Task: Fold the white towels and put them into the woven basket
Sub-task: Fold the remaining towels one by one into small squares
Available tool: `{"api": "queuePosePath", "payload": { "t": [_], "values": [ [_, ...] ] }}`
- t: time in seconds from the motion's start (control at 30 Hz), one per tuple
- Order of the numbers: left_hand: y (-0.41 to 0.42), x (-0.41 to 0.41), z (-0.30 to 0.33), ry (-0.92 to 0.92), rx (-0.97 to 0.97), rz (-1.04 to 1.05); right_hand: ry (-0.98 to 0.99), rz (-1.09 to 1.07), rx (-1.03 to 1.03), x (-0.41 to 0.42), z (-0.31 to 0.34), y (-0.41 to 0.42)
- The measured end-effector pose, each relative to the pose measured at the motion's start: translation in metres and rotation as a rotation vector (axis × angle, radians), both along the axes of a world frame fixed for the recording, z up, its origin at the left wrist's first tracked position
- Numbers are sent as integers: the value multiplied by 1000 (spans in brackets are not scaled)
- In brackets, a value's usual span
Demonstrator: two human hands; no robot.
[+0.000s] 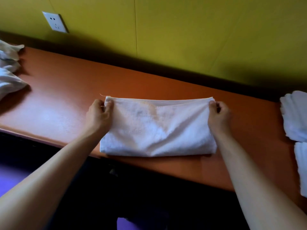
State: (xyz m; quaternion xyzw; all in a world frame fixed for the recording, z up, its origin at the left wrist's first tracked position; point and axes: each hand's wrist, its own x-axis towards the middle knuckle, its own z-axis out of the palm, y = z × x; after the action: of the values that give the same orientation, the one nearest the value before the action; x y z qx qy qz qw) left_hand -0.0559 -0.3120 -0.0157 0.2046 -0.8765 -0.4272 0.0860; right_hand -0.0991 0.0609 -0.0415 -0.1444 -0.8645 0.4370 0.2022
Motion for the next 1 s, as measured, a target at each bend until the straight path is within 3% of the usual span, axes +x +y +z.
{"api": "queuePosePath", "payload": {
  "t": [0.3,0.47,0.6,0.67,0.77,0.93,1.0],
  "values": [
    [11,-16,-36,-81,-41,60,-147,60,91,-26,-30,-8],
    [12,8,-41,-21,-542,-211,-195,89,168,2,-23,-3],
    [30,46,-41,-35,-777,-517,-487,-86,259,49,-23,9],
    [33,58,-47,-155,-799,-615,-552,-113,248,73,-21,7],
    [32,62,-54,-295,-790,-660,-578,-124,101,94,-20,-1],
    [32,64,-51,-311,-741,-685,-673,-220,-508,87,-8,-8],
    [32,65,-48,-303,-723,-672,-704,-209,-638,84,5,-15]
  ]
}}
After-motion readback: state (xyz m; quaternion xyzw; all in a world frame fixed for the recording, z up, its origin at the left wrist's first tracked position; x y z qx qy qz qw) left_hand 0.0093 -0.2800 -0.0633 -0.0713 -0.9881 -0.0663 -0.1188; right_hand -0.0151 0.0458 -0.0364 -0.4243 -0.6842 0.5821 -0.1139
